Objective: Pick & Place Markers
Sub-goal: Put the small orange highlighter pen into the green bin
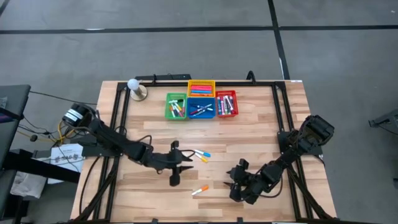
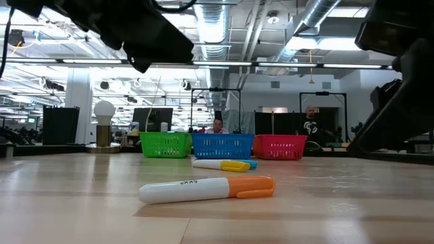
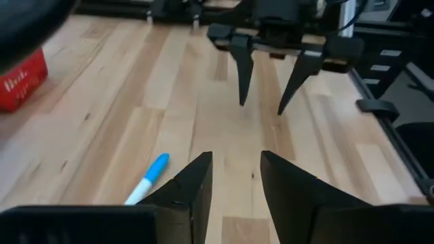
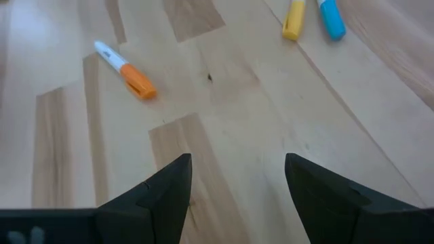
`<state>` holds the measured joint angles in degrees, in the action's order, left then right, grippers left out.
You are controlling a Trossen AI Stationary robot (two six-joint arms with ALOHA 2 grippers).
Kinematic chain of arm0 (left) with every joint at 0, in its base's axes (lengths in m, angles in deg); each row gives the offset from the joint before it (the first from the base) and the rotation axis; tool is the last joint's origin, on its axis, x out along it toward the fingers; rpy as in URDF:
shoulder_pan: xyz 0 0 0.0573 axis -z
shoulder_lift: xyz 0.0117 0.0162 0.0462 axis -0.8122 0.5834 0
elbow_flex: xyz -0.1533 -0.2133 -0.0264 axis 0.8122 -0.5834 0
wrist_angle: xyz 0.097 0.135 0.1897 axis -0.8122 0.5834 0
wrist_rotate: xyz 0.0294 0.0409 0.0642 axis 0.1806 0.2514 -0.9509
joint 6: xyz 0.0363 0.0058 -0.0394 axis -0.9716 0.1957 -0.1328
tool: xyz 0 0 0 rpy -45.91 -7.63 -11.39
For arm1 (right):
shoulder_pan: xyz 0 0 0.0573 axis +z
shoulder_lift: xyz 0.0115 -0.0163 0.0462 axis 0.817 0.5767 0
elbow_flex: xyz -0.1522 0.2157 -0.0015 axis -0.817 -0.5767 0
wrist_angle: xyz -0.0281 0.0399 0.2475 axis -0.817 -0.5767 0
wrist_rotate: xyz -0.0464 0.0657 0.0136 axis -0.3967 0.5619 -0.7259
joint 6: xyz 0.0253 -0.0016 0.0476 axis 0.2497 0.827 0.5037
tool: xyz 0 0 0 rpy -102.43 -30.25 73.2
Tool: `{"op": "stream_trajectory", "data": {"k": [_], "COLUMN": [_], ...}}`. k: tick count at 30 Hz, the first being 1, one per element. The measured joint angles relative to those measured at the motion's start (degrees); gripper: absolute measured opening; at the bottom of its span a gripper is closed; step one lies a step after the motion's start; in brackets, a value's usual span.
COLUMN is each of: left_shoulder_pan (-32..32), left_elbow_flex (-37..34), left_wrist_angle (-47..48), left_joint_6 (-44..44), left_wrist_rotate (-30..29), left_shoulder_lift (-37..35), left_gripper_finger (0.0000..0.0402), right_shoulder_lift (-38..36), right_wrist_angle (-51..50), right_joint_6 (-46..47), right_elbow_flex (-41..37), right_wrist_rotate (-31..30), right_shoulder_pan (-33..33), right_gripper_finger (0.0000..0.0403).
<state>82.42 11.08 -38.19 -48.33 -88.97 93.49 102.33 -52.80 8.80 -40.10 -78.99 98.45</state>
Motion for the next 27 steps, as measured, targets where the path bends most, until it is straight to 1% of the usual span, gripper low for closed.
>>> {"op": "stream_trajectory", "data": {"k": [6, 9, 13, 22, 24, 27], "left_shoulder_pan": [0.0, -0.2, 0.0, -0.2, -0.3, -0.5], "left_elbow_flex": [0.0, 0.0, 0.3, 4.1, 4.6, 4.7], "left_wrist_angle": [-0.2, -2.2, -7.9, -8.0, -8.0, -7.4], "left_joint_6": [6.0, 7.7, 7.7, 4.8, 3.2, 2.8], "left_wrist_rotate": [-0.2, -0.5, 2.1, 2.1, 2.1, 2.1], "left_shoulder_lift": [2.9, 5.5, 9.5, 15.8, 16.8, 17.8], "left_gripper_finger": [0.012, 0.012, 0.0118, 0.0117, 0.0117, 0.0117], "right_shoulder_lift": [0.0, 0.0, 0.0, 0.0, 0.0, 0.0], "right_wrist_angle": [2.0, 2.6, 3.4, 4.2, 4.2, 4.2], "right_joint_6": [0.0, -1.5, -2.8, -3.1, -3.6, -4.0], "right_elbow_flex": [0.0, 0.0, 0.0, 0.0, 0.0, 0.0], "right_wrist_rotate": [0.0, 0.1, 0.0, -0.1, -0.1, -0.1], "right_shoulder_pan": [-0.4, -0.6, -0.3, -0.2, -0.2, -0.2], "right_gripper_finger": [0.0226, 0.0226, 0.0226, 0.0226, 0.0226, 0.0226]}}
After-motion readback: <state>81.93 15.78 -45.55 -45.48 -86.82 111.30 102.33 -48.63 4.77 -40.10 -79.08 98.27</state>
